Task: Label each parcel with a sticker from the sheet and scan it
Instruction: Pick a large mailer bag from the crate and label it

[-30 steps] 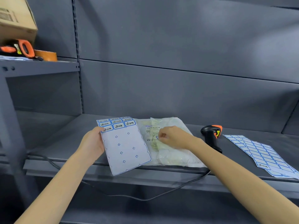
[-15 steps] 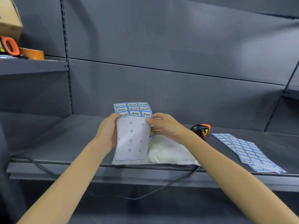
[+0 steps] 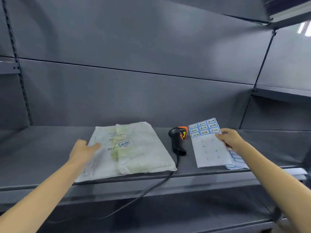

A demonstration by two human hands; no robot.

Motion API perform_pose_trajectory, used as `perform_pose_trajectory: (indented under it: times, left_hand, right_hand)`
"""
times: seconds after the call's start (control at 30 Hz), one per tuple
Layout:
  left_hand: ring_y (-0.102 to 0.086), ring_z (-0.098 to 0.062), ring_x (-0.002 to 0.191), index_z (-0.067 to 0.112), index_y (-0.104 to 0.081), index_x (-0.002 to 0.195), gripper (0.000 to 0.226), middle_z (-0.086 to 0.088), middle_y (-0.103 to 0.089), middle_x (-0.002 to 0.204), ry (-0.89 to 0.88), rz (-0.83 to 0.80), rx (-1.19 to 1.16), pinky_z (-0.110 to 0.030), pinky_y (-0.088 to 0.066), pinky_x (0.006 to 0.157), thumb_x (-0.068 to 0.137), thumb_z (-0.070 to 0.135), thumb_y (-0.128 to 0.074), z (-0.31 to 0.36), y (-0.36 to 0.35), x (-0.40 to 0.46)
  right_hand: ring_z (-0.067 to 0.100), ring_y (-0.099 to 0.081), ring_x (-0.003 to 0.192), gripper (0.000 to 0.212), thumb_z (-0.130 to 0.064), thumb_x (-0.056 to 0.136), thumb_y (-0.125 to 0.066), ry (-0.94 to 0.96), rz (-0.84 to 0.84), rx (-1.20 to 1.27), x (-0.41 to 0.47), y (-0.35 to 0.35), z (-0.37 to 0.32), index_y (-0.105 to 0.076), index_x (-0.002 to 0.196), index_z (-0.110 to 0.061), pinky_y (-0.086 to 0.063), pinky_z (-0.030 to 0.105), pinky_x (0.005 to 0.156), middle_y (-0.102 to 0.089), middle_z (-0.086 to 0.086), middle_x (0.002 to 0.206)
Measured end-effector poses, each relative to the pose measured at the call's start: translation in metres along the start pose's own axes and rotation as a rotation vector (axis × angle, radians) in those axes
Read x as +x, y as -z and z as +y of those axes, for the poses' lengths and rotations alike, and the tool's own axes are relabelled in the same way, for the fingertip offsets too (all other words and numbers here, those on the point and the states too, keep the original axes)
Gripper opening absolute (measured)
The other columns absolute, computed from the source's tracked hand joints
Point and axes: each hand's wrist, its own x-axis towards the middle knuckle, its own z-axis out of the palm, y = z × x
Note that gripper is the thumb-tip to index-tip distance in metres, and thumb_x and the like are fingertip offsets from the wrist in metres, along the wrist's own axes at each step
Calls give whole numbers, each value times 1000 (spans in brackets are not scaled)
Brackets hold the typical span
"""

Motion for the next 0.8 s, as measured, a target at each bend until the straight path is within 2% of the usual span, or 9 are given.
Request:
perform_pose_trajectory:
  times: [0.1, 0.17, 0.2, 0.3, 0.37, 0.43, 0.5, 0.63, 0.8]
  left_hand:
    - [-48, -42, 119, -8, -38, 134, 82, -23, -49, 131, 36, -23, 121, -45, -41, 94, 77, 36, -78, -3, -2, 3]
    - [-45, -38, 123, -6, -37, 136, 91, -18, -46, 136, 41, -19, 129, -40, -39, 90, 69, 35, -84, -3, -3, 3]
    - [-44, -37, 126, -5, -36, 138, 95, -16, -44, 141, 36, -6, 121, -40, -38, 92, 67, 33, -86, -2, -3, 3]
    - [-40, -36, 133, -3, -32, 144, 104, -15, -39, 148, 29, 63, 37, -45, -35, 105, 62, 25, -89, -1, -4, 4]
    - [-49, -36, 124, -2, -42, 139, 92, -15, -50, 139, 55, 89, -74, -45, -39, 104, 62, 16, -90, -2, -6, 4]
    - [-60, -32, 100, 0, -62, 119, 60, -13, -65, 114, 65, 94, -210, -40, -47, 91, 64, 6, -86, -4, -5, 4]
    - [-62, -29, 89, 7, -69, 104, 36, -9, -68, 104, 49, 88, -332, -38, -50, 84, 71, -1, -79, -4, -3, 2]
    - [-63, -23, 76, 22, -61, 108, 26, -1, -66, 97, -47, 2, -436, -25, -53, 53, 89, 6, -64, -1, 4, -5]
    - [-65, -32, 87, 28, -52, 120, 31, -8, -65, 107, -93, -90, -514, -42, -51, 68, 93, 15, -60, 7, 10, -15]
  right_hand:
    - [33, -61, 80, 20, -15, 90, -63, -76, 138, -304, 9, 19, 32, -66, 92, 5, -46, 36, 74, -57, 12, 79]
    - [41, -56, 71, 29, -14, 87, -65, -99, 232, -389, 12, 20, 49, -49, 67, -1, -44, 39, 64, -43, 10, 64]
    - [37, -48, 65, 33, -13, 86, -65, -93, 271, -383, 13, 19, 57, -40, 66, -7, -37, 37, 59, -39, 9, 64]
    - [35, -49, 86, 21, -17, 89, -62, -92, 317, -371, 13, 8, 67, -45, 96, -7, -39, 34, 69, -52, 18, 88]
    - [40, -47, 105, 32, -22, 90, -61, -72, 322, -510, 15, 1, 71, -45, 111, -3, -40, 39, 81, -58, 24, 105]
    - [40, -41, 114, 38, -26, 90, -62, -78, 331, -644, 15, -4, 68, -46, 115, -2, -35, 42, 92, -53, 25, 119]
    - [39, -38, 118, 41, -28, 89, -63, -82, 328, -706, 15, -6, 67, -47, 116, -1, -31, 42, 98, -48, 26, 126]
    - [38, -36, 121, 44, -24, 89, -63, -30, 325, -716, 13, -11, 63, -46, 123, -1, -30, 42, 100, -47, 23, 128]
    - [35, -38, 128, 48, -24, 92, -56, 76, 259, -653, 2, -26, 53, -43, 133, -2, -29, 42, 103, -49, 18, 134]
